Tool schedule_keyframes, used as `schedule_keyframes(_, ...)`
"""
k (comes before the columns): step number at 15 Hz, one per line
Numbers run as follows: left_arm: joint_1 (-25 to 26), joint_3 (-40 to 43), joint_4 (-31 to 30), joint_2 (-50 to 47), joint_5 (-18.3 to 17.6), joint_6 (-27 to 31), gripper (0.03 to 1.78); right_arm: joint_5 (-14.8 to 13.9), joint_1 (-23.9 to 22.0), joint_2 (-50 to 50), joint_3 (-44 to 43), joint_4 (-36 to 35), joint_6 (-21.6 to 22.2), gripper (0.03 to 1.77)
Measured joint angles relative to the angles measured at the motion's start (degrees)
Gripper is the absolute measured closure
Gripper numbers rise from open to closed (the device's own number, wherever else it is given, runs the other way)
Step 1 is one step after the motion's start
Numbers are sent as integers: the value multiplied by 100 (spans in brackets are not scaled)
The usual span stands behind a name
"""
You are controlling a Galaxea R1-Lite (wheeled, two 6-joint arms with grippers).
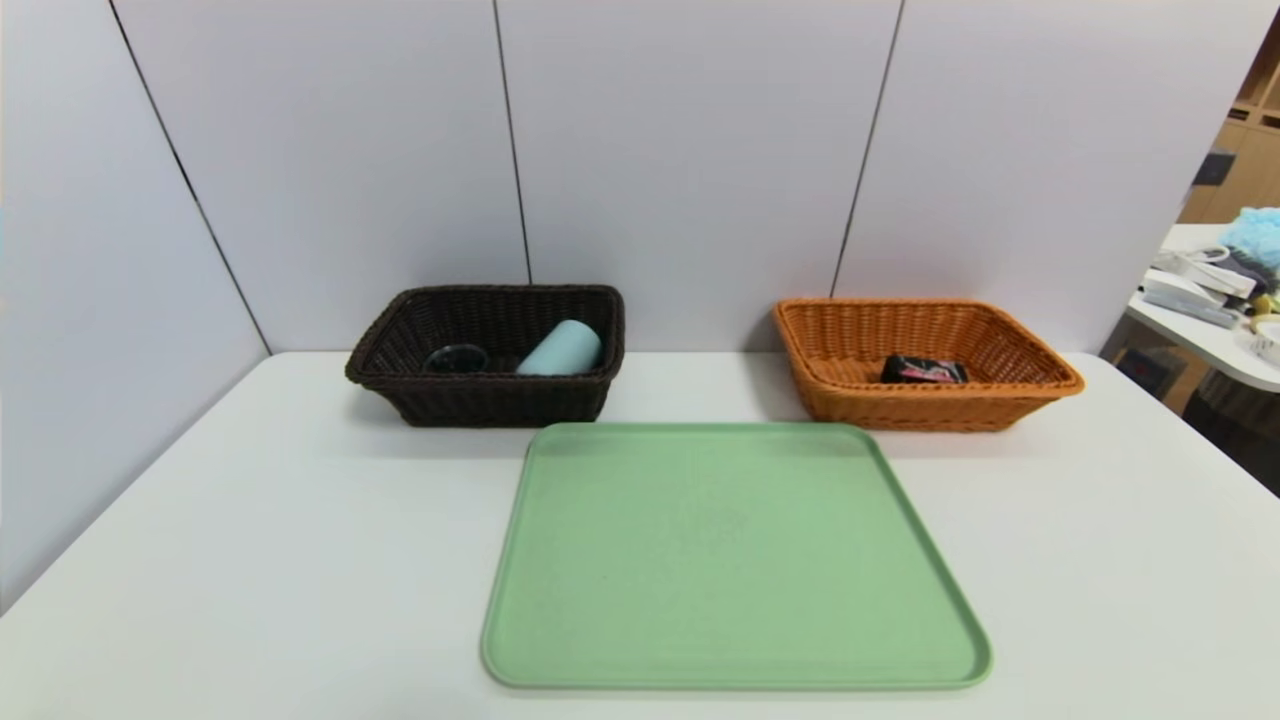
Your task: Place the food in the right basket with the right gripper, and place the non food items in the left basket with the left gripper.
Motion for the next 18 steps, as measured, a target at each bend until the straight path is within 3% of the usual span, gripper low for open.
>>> schedule_keyframes(2, 2, 11, -55, -2, -57, -43, 12, 79, 23, -78, 45, 66, 2, 10)
schedule_keyframes(5, 0, -100, -13, -7, -635, -195, 12, 101, 32, -124, 85, 68, -2, 10)
schedule_keyframes(7, -20, -210, 107, -16, -807, -211, 12, 104, 32, -138, 100, 74, -2, 10)
schedule_keyframes(15, -352, -180, 475, -221, -856, -256, 12, 62, 32, -146, 102, 66, -13, 10)
schedule_keyframes(18, -352, -183, 903, -479, -870, -222, 12, 44, 32, -149, 78, 52, -16, 10)
